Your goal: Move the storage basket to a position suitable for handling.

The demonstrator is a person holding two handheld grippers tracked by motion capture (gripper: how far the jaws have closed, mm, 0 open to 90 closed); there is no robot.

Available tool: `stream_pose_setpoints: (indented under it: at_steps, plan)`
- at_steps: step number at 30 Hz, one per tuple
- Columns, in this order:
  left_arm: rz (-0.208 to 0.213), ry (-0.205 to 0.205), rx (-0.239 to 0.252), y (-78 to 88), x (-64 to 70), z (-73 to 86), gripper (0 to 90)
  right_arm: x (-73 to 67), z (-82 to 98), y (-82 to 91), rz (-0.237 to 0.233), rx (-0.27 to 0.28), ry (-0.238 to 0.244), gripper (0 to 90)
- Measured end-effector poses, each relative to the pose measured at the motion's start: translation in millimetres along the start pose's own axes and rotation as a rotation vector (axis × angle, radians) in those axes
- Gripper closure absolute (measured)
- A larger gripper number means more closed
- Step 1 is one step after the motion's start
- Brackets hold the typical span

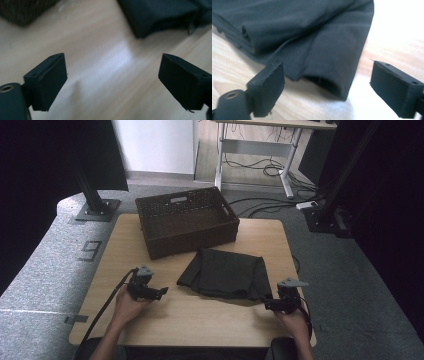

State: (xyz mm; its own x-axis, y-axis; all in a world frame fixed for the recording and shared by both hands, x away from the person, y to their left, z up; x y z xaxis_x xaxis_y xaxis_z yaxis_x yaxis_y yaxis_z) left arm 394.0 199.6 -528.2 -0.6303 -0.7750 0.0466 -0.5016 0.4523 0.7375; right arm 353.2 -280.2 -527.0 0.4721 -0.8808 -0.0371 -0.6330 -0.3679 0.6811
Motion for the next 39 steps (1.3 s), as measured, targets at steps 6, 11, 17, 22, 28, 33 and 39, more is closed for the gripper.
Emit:
stream_pose_setpoints:
  at_steps: [6, 11, 17, 22, 28, 33, 39]
  plan:
    - [0.021, -0.046, 0.018, -14.5, 6.4, -35.6, 14.0, 10.6, -17.0, -3.4, 0.012, -0.005, -0.011, 16.7]
    - [0.034, -0.064, 0.011, -33.3, 9.4, -58.2, 15.3, 18.2, -27.5, -10.9, 0.029, -0.021, -0.016, 22.6]
    - [0.038, -0.077, 0.015, -55.1, 10.8, -77.8, 18.2, 27.8, -34.5, -22.9, 0.036, -0.042, -0.036, 28.5]
    - [0.003, -0.08, 0.002, -74.5, 7.6, -86.1, 26.8, 31.7, -39.9, -34.8, 0.025, -0.056, -0.034, 37.8]
    - [0.043, -0.039, 0.031, -90.1, 6.4, -91.2, 28.7, 38.2, -47.1, -49.5, 0.048, -0.076, -0.032, 45.8]
    - [0.042, -0.047, -0.007, -104.9, 9.8, -89.0, 34.1, 44.4, -50.6, -65.2, 0.071, -0.097, -0.041, 45.9]
    - [0.051, -0.07, -0.041, -113.0, 14.1, -84.2, 55.6, 48.4, -42.6, -82.1, 0.082, -0.147, -0.05, 46.4]
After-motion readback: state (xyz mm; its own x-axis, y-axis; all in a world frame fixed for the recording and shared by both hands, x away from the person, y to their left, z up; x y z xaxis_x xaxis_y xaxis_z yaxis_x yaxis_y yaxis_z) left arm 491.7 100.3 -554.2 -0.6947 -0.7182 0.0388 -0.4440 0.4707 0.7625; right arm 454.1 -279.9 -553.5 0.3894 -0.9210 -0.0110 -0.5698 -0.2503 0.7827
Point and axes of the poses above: each handheld gripper's, and its own axes: y roughly backward along the jaws, z roughly out of its underside, x roughly to its right, the point moved 2 cm from there along -y, roughly forward along the jaws, and after that the axes turned 2 degrees about -x, right-handed, at the moved point
